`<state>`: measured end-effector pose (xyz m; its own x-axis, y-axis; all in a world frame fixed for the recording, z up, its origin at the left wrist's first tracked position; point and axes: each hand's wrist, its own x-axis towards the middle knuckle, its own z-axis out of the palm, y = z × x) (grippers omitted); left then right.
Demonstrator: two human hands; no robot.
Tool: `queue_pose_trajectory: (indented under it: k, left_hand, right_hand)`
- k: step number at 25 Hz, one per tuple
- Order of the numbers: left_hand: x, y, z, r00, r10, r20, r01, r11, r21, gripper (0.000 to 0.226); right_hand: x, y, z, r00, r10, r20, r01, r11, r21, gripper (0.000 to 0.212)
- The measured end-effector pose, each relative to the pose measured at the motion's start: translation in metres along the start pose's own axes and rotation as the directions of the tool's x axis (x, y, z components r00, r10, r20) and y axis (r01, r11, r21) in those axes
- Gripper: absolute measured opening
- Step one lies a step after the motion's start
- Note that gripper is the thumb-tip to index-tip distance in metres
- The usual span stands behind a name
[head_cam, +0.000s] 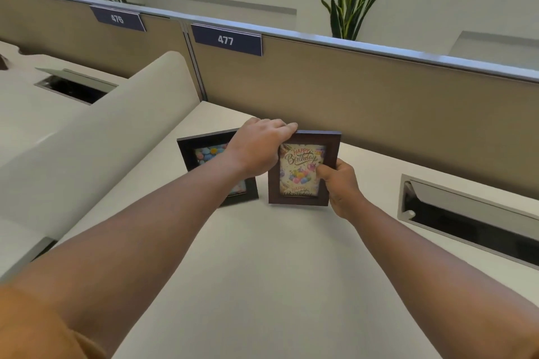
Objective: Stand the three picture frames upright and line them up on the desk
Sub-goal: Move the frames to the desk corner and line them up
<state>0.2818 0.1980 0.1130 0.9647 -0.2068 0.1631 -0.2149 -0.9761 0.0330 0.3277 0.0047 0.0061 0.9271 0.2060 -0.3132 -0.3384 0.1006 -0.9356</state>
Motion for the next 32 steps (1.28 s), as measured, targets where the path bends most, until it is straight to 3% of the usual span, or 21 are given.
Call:
queue_pose_trajectory:
  k: [18, 24, 28, 32]
  left_hand:
    - [0.013, -0.032, 0.023, 0.997, -0.081, -0.006, 0.081, 0.996, -0.038, 0.062]
    - [0.007, -0.029, 0.028, 0.993, -0.091, -0.069, 0.094, 0.995, 0.040, 0.064]
    - [-0.011, -0.005, 0.027, 0.977, -0.064, -0.204, 0.071, 0.997, 0.028, 0.065]
    - [-0.037, 0.046, 0.025, 0.989, -0.058, -0.138, 0.044, 0.994, -0.103, 0.059]
  right_hand:
    - [0.042, 0.016, 0.023, 0.999, 0.038, 0.029, -0.038, 0.999, 0.000, 0.022]
    - [0.036, 0.018, 0.022, 1.000, 0.023, 0.006, -0.023, 0.999, -0.027, 0.030]
    - [0.009, 0.017, 0.015, 0.998, -0.037, -0.051, 0.029, 0.990, -0.141, 0.054]
    - [-0.048, 0.009, -0.002, 0.977, -0.136, -0.165, 0.060, 0.915, -0.398, 0.063]
